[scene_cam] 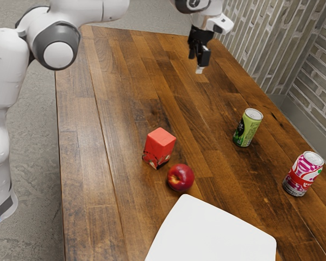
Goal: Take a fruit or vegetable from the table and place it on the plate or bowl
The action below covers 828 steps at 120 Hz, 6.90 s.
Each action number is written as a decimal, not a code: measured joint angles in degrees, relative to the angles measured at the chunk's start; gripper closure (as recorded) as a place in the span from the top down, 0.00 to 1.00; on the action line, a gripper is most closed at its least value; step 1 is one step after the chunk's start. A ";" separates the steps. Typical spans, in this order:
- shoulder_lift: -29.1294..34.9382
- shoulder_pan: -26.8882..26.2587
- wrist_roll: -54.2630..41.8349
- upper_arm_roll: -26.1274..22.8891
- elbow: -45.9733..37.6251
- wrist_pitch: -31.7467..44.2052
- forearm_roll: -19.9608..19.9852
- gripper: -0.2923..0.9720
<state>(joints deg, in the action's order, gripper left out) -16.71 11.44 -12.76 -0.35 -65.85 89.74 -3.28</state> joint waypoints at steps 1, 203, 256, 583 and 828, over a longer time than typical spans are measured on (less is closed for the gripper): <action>0.00 -0.02 -0.02 0.00 0.00 -0.07 -0.06 0.77; -11.74 -6.81 29.87 -13.89 4.36 2.90 7.95 0.77; -11.92 -16.63 39.10 -2.33 0.04 7.04 17.31 0.77; 3.13 -52.03 52.44 29.95 -26.19 10.79 14.35 0.77; 5.87 -62.74 52.94 39.49 -34.56 14.42 15.36 0.77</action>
<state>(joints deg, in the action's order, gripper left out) -10.84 -51.30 40.18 39.14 -100.40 104.16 12.08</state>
